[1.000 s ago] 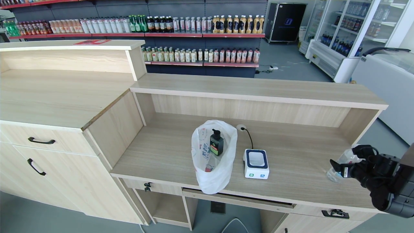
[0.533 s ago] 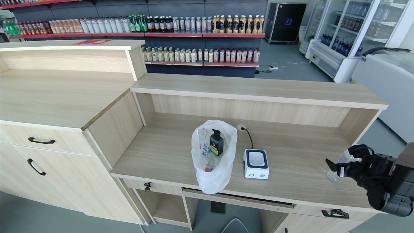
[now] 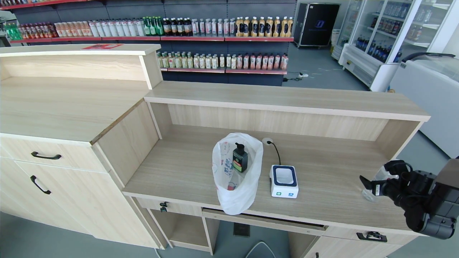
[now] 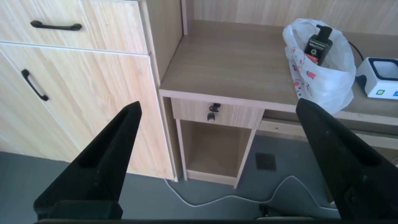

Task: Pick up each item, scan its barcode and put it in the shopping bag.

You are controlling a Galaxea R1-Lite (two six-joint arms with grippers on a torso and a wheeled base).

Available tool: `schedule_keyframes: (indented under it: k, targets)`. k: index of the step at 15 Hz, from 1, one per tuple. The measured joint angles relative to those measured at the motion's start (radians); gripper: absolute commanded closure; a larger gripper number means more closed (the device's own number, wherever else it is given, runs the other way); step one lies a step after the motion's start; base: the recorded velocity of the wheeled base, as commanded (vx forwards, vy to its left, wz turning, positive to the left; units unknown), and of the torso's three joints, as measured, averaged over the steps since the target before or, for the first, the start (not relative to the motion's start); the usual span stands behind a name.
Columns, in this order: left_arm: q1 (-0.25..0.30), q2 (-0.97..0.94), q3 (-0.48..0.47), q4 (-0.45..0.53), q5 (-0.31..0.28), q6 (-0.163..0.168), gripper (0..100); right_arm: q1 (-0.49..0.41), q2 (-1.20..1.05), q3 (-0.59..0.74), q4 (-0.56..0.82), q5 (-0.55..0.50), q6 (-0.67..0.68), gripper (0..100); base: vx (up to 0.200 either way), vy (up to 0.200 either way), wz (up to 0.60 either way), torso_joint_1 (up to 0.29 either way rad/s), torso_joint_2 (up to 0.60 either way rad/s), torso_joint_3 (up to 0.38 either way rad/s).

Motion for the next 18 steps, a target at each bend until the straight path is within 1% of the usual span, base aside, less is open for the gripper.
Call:
schedule_keyframes:
  k: [4, 5, 15, 18]
  targets:
    - [0.0, 0.0, 0.0, 0.0, 0.0, 0.0, 0, 0.001, 0.013, -0.035, 0.002, 0.001, 0.0, 0, 0.0, 0.0, 0.0, 0.0, 0.0, 0.0]
    - [0.0, 0.0, 0.0, 0.0, 0.0, 0.0, 0, 0.001, 0.016, -0.037, 0.001, 0.002, 0.001, 100, 0.0, 0.0, 0.0, 0.0, 0.0, 0.0]
    - [0.0, 0.0, 0.0, 0.0, 0.0, 0.0, 0, 0.016, 0.021, -0.042, 0.0, -0.001, -0.001, 100, 0.0, 0.0, 0.0, 0.0, 0.0, 0.0]
    - [0.0, 0.0, 0.0, 0.0, 0.0, 0.0, 0, 0.016, 0.017, -0.045, 0.006, 0.001, 0.016, 100, 0.0, 0.0, 0.0, 0.0, 0.0, 0.0]
